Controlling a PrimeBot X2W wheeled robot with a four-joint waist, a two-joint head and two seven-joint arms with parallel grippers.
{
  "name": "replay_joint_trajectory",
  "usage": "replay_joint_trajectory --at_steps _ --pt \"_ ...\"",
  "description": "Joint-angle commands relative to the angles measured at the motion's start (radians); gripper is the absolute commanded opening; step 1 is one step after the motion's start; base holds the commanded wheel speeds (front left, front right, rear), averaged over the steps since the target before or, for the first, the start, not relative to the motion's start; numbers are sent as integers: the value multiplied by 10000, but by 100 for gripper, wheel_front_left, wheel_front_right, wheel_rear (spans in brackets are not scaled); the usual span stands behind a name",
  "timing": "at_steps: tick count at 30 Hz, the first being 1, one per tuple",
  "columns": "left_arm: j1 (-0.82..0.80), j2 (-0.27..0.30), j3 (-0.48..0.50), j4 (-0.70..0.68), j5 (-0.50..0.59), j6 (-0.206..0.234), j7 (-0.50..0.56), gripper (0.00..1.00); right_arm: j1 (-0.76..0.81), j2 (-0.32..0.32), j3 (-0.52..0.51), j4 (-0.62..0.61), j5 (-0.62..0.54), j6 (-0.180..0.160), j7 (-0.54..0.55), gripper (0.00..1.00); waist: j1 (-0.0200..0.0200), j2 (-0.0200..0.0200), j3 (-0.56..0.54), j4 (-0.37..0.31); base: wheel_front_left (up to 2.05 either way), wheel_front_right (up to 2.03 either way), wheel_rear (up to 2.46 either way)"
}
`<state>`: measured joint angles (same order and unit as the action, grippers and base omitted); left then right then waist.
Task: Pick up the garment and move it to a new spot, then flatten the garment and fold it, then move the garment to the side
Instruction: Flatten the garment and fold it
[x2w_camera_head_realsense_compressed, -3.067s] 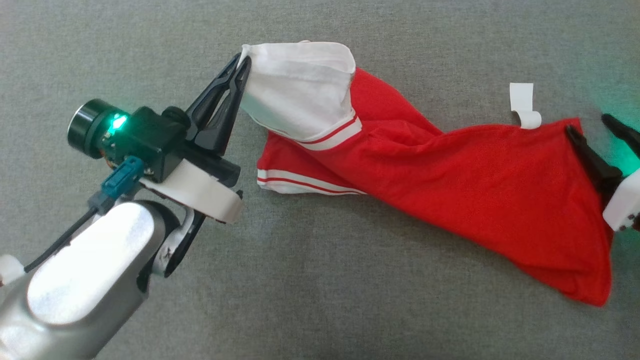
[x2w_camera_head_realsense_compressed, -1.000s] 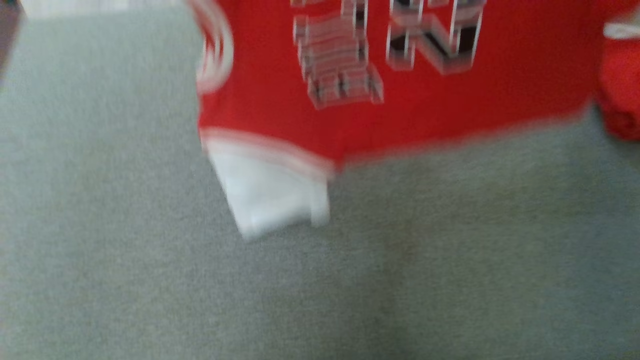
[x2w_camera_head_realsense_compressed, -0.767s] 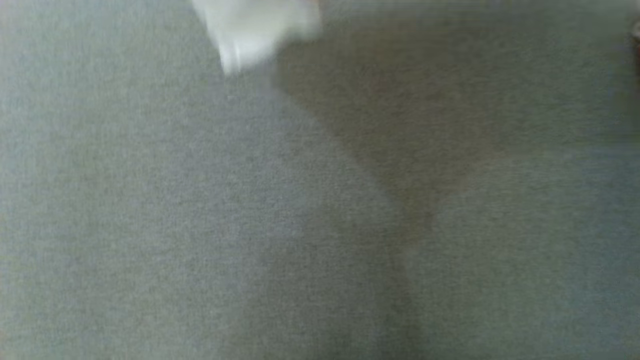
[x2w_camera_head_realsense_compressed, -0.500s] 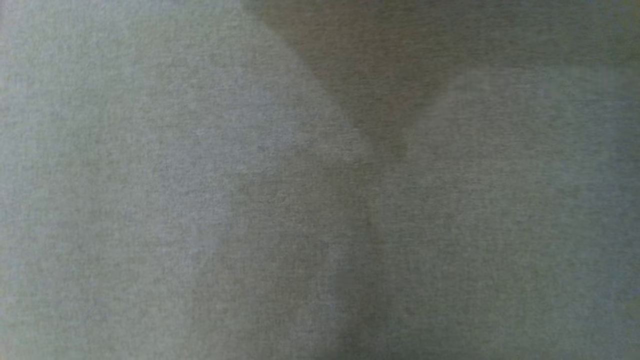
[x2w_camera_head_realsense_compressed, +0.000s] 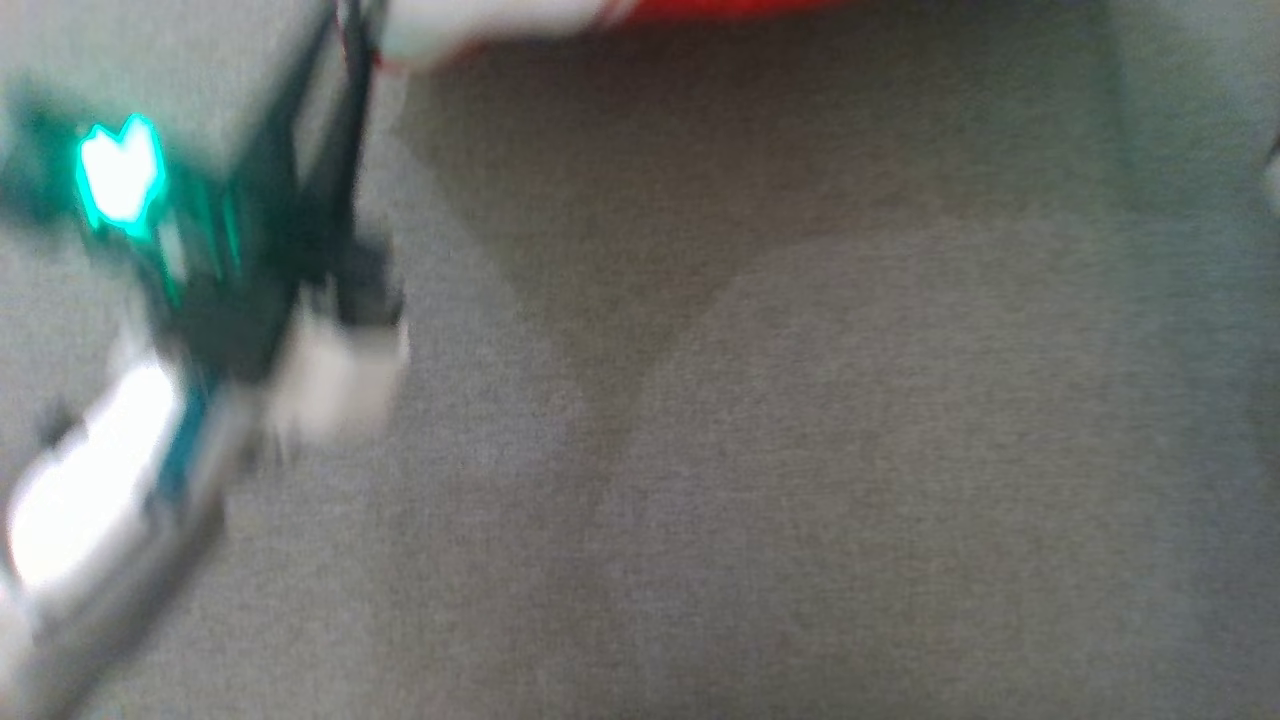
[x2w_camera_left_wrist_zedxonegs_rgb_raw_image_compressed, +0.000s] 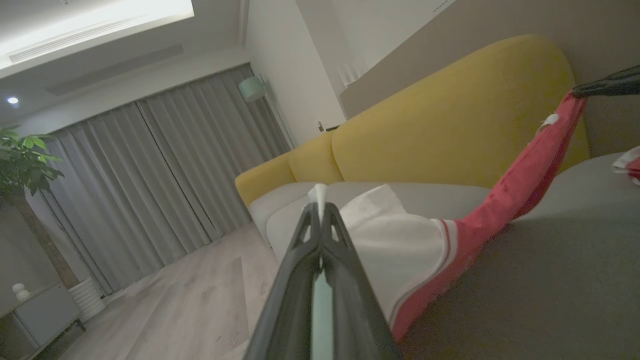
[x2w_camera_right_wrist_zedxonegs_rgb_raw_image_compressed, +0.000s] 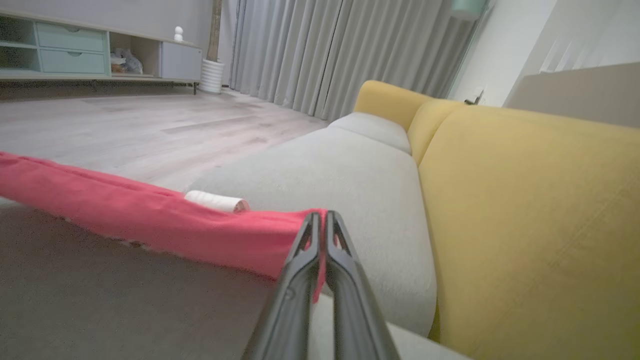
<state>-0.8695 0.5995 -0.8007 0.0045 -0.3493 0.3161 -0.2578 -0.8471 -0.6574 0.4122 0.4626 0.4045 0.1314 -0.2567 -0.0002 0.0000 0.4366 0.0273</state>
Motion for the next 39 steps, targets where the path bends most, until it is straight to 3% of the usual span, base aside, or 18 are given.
replay_joint_trajectory --at_steps 1,4,5,11,15,19,23,34,39 --pt "1209 863 307 -885 -23 550 -35 0 1084 -174 -159 -571 6 -7 -50 0 2 0 -652 -241 0 0 0" --pt "2420 1171 196 -1424 -212 952 -36 0 1924 -229 -226 -864 -15 -7 -50 0 2 0 -872 -299 0 0 0" --pt "3351 1396 176 -1954 -284 1313 -37 0 2702 -261 -452 -1161 43 -7 -50 0 2 0 -1032 -320 0 0 0" --pt "5280 1533 365 -2952 -494 1888 -38 0 4495 -254 -1189 -2070 -171 -7 -51 0 2 0 -1362 -418 0 0 0" --pt "6409 1543 400 -3380 -515 1977 -38 0 5861 -177 -1647 -2724 -425 -7 -51 0 2 0 -1472 -497 0 0 0" --pt "6729 1600 428 -3431 -408 1729 -39 0 6718 -46 -2002 -3171 -488 -7 -51 0 2 0 -1334 -553 0 0 0" --pt "6050 1518 542 -3015 -98 1271 -39 0 6630 112 -2103 -3240 -483 -7 -51 0 2 0 -979 -601 0 0 0" --pt "1618 748 853 -803 1734 -519 -39 0 3829 254 -1127 -1974 -603 -7 -51 0 2 0 336 -868 0 0 0" --pt "369 414 946 206 2257 -840 -39 0 2617 442 -560 -1164 -625 -7 -51 0 2 0 755 -959 0 0 0"
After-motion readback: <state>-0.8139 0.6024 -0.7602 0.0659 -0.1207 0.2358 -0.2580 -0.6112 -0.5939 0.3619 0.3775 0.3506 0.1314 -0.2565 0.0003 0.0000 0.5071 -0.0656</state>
